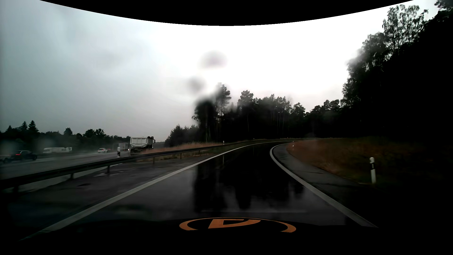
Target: Follow the waypoints while adhering to traffic rules and regulations
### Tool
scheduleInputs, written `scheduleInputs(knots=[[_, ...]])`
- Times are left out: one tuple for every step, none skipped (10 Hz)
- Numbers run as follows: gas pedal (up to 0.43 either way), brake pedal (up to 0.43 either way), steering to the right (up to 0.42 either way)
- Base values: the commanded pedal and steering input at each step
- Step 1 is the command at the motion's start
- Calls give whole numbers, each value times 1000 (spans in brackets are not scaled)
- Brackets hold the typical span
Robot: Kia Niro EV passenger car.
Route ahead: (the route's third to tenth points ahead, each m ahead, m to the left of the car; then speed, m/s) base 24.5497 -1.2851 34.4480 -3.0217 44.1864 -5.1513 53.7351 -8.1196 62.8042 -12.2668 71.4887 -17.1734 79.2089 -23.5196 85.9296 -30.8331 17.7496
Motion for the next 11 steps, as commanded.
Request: scheduleInputs(knots=[[0,0,33],[0,0,30],[0,0,30],[0,0,32],[0,0,36],[0,0,39],[0,0,40],[0,0,36],[0,0,33],[0,0,31],[0,0,31]])
